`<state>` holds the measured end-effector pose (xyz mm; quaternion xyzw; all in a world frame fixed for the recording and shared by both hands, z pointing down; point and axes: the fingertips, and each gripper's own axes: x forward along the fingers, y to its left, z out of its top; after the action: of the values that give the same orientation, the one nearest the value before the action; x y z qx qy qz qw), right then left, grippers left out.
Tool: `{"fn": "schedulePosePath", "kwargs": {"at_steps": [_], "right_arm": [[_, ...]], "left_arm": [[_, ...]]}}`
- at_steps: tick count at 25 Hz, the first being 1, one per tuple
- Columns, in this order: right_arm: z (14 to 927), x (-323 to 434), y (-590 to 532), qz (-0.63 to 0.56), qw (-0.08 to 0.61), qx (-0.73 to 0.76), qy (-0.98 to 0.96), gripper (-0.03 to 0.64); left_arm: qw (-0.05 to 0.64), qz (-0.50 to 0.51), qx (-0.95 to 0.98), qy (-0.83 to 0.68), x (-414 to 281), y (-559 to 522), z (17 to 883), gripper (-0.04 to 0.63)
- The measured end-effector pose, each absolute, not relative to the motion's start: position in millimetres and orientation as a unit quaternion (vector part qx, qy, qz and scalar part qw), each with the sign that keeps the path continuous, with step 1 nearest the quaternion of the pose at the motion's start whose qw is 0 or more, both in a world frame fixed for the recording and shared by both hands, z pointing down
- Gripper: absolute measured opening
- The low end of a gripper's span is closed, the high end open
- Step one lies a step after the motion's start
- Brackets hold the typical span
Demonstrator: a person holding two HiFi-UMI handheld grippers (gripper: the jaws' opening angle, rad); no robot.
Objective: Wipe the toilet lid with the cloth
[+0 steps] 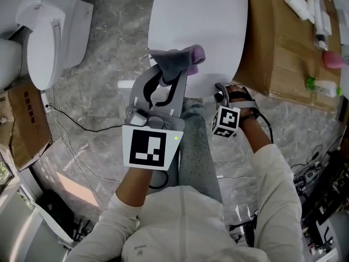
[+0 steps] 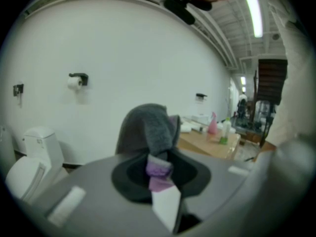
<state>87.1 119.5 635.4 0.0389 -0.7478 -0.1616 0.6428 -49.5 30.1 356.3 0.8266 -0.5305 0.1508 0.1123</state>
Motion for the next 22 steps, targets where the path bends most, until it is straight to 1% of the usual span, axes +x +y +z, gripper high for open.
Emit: {"fn": "schedulePosePath", "kwargs": {"at_steps": [11, 22], "right_arm": [[691, 91, 127, -0.142, 0.682, -0.010, -0.717, 0.158], [723, 89, 131, -0.101, 0.709, -0.028, -0.698, 0.160]], "left_arm": [[0.120, 0.169, 0.825, -0.526, -52, 30, 373, 0.066], [0.133, 0.187, 0.827, -0.514, -52, 25, 396, 0.066]]}}
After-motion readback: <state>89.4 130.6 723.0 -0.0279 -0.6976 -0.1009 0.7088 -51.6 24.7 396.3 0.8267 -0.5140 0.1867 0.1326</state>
